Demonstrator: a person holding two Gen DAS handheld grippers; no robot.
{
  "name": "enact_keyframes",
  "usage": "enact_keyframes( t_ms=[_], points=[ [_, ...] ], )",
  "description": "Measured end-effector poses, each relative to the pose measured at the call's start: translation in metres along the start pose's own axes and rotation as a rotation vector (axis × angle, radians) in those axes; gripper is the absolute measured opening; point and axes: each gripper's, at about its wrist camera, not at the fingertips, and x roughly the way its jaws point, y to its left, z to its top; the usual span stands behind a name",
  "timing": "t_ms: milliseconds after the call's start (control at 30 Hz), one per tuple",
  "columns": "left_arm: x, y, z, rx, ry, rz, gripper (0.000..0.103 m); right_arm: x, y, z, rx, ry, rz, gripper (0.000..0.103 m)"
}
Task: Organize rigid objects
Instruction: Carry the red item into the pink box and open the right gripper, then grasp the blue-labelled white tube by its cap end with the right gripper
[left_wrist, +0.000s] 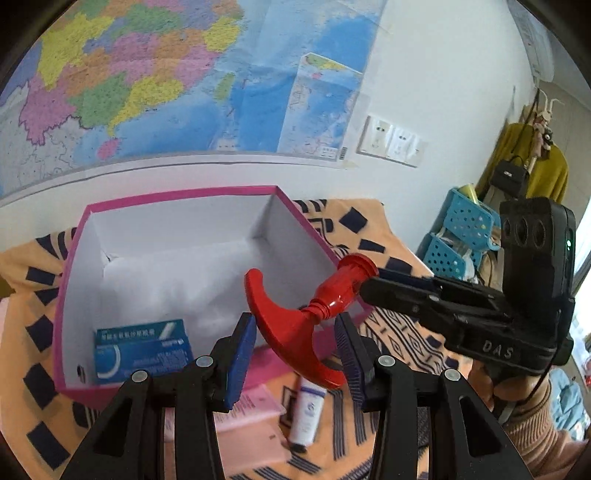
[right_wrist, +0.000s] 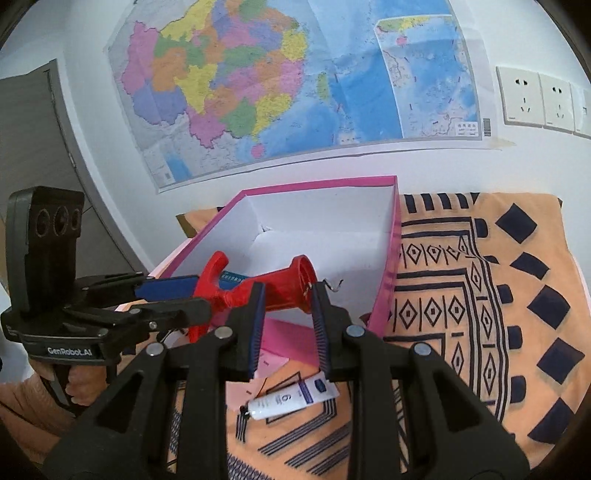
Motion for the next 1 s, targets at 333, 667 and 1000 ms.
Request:
enact_keyframes(
  t_ms=[333,667,1000],
  points=[
    [0.038,0.017,0.006,-0.048,0.063,0.012,0.044,0.032,-0.011,0.003,0.037,0.047,-0.022,0.027],
    [0.039,0.027,0.008,-0.076,0.062,0.010,0.044,0.037,-0.023,-0.003,0.062,0.064,-0.067,0.027],
    [-0.008,0.011,-0.017,0.019,-0.034,0.005,0.048,0.008,-0.017,-0.019,0.050,0.037,-0.011,0.027]
  ],
)
